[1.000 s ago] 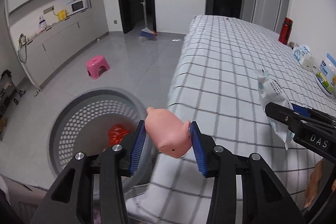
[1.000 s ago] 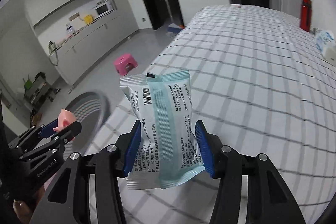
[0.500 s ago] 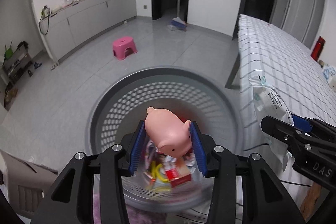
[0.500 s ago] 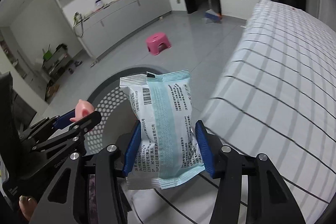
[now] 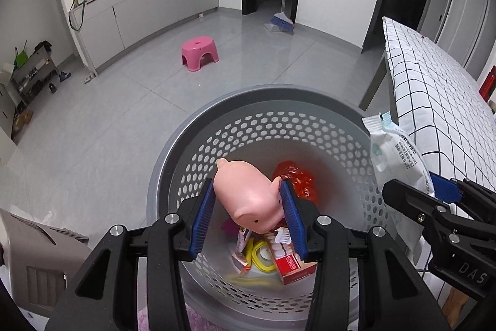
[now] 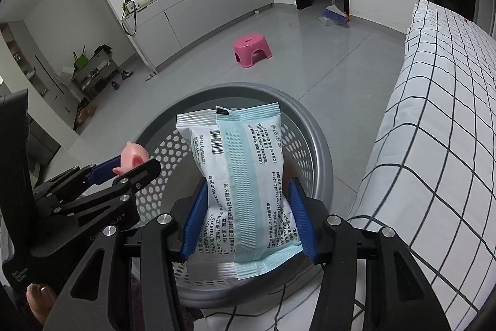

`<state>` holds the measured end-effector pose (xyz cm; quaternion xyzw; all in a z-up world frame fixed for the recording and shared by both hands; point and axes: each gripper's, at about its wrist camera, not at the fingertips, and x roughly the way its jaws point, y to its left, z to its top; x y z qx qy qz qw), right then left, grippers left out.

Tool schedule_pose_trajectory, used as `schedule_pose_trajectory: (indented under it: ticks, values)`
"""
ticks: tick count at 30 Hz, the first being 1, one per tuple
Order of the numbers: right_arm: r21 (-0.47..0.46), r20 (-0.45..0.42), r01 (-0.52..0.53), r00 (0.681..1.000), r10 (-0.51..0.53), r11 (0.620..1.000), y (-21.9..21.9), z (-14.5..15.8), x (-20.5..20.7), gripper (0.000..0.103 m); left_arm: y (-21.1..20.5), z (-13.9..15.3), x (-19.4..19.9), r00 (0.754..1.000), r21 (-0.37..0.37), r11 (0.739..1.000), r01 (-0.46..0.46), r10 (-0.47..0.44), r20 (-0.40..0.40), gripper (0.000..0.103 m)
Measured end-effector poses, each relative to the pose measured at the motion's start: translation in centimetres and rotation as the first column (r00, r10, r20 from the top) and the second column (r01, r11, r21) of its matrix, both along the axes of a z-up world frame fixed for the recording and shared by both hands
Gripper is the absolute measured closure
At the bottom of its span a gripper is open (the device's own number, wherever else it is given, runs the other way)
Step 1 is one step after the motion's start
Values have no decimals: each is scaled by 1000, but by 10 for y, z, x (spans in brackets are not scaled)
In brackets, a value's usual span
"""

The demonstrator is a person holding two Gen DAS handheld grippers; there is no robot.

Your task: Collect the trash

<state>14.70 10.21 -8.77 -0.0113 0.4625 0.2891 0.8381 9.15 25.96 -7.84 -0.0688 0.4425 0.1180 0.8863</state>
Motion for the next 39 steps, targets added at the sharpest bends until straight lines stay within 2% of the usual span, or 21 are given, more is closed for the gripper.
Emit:
schedule_pose_trajectory:
  ticks: [7,10,11,13,20,39]
  values:
    - [-6,5,-4,1000,4,1000,-3,-4,-5,52,3,2,-1,1000,2,1000,-8,8,7,58]
    - [-5,9,-5,1000,5,1000,-4,-3,-7,48,4,4,-3,1000,3,1000,-14,14,11,48]
    - [-3,8,-5,1000,5,1000,-4,-3,-7,41,4,5,-4,1000,3,1000,-17,17,13,43]
    - [5,11,-2,1000,2,1000,-4,-2,-7,36,5,8,-6,1000,2,1000,-22,22,16,38]
    - [5,26,5,1000,-5,1000,-8,0,-10,36,8,10,-13,999,3,999,-36,36,12,37]
    - [10,30,24,999,-25,1000,-14,6,-15,36,10,18,-24,998,13,998,-63,63,20,22]
